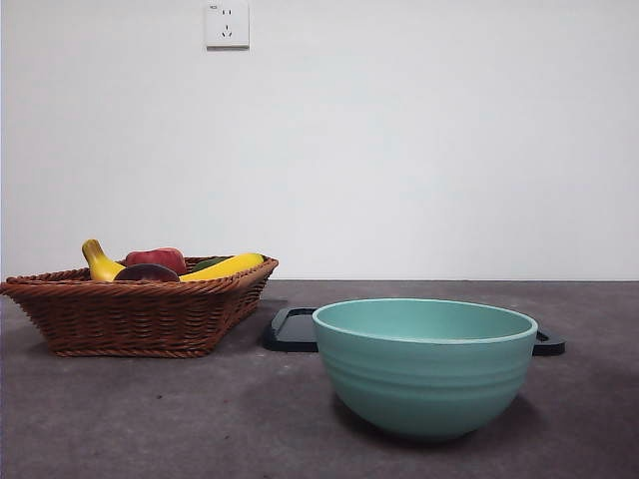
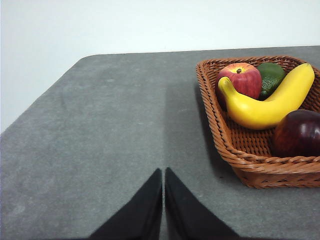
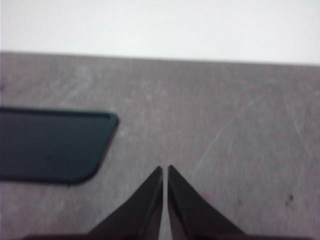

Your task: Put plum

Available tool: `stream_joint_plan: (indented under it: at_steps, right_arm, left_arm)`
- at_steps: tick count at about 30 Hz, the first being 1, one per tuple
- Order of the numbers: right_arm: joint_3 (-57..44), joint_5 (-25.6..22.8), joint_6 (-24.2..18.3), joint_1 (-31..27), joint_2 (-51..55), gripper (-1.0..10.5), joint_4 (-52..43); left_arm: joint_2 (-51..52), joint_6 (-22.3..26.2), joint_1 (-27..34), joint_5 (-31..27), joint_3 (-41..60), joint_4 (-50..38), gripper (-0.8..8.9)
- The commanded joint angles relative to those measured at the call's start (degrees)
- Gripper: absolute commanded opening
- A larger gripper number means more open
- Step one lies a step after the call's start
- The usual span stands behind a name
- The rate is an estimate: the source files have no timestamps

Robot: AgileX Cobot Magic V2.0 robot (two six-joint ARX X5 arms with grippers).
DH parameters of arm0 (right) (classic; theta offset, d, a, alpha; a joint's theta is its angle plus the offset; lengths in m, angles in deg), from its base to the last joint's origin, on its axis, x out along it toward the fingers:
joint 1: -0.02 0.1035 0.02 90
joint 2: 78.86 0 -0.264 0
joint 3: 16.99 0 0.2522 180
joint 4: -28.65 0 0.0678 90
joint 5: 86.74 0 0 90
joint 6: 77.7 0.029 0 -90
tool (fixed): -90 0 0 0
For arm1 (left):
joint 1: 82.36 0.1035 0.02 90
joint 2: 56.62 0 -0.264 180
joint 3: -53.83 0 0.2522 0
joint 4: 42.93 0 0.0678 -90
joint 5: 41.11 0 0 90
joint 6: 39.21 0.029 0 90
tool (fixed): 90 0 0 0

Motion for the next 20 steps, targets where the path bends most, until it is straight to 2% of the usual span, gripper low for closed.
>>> stream_joint_plan:
  at_steps: [1, 20]
  right_arm:
    - [-0.3, -0.3, 0.7, -0.1, 0.1, 0.0, 1.2]
    - [-0.3, -0.1, 0.7, -0.1, 0.1, 0.0, 0.2]
  left_arm:
    - [0.1, -0.1, 0.1, 0.0, 1.2, 0.4, 0.07]
    - [0.1, -0.1, 0.1, 0.0, 1.2, 0.4, 0.07]
